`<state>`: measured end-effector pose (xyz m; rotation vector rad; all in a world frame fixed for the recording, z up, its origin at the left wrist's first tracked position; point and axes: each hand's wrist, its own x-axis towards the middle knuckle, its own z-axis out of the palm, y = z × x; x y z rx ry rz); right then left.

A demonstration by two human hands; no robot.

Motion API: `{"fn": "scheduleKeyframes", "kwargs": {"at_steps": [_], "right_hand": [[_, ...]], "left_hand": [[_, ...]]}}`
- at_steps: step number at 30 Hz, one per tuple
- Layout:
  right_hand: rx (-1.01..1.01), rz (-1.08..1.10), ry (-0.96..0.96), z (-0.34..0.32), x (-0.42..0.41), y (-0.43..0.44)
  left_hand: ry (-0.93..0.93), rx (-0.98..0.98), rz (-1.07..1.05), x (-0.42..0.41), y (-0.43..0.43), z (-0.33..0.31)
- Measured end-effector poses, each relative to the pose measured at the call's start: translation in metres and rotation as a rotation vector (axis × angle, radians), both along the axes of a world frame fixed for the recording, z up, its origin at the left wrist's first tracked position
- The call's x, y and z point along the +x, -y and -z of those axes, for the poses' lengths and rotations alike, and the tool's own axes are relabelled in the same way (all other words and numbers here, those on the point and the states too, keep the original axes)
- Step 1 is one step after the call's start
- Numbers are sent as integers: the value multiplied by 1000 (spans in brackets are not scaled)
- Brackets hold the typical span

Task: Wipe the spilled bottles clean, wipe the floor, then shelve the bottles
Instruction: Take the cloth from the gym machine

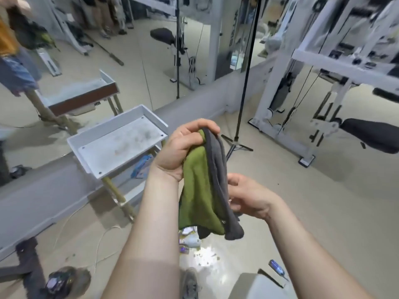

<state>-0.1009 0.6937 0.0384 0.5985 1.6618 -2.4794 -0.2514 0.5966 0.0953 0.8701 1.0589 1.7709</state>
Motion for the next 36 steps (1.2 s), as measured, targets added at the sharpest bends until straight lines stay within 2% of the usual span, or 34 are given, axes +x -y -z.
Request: {"fn": "scheduleKeyframes", "kwargs": {"at_steps": [2, 5, 6, 9, 11, 13, 14, 15, 18, 22, 26, 27, 29, 32, 36], "right_hand": [[221, 142, -40, -13, -20, -14], [797, 565, -53, -32, -41, -46], [931, 691, -70, -39, -43, -55], [1130, 839, -185, -64, -48, -74], [1229, 814, -194, -74, -58, -79], [1155, 724, -186, -77, -75, -80], [1091, 671, -176, -78, -85, -81], [1022, 617, -167, -79, -96, -84], [876, 416, -130, -78, -129, -95], [881, 21, -96, -58, -163, -119], [611, -621, 38, -21, -179, -145], [591, -790, 39, -9, -184, -150], [626, -974, -17, 12, -193, -155], [620, -1045, -119, 38, -201, -144], [390, -837, -132, 84, -206, -106]], "left_hand": [[32, 39, -9, -18, -25, -7], [62, -21, -106, -49, -41, -11], [61, -55, -148, -59, -39, -10], [-61, -193, -59, -81, -23, -6], [-274, -337, 24, -85, -19, -1], [-549, -497, -144, -89, -24, 16], [-617, -553, -268, -96, -27, 26], [-605, -587, -363, -101, -30, 32], [-374, -629, -564, -122, -26, 45], [-293, -624, -824, -126, -15, 49], [28, -572, -719, -120, 5, 62], [46, -597, -715, -118, 14, 64], [55, -650, -747, -120, 30, 70], [62, -750, -786, -122, 41, 87], [10, -964, -729, -120, 64, 143]]}}
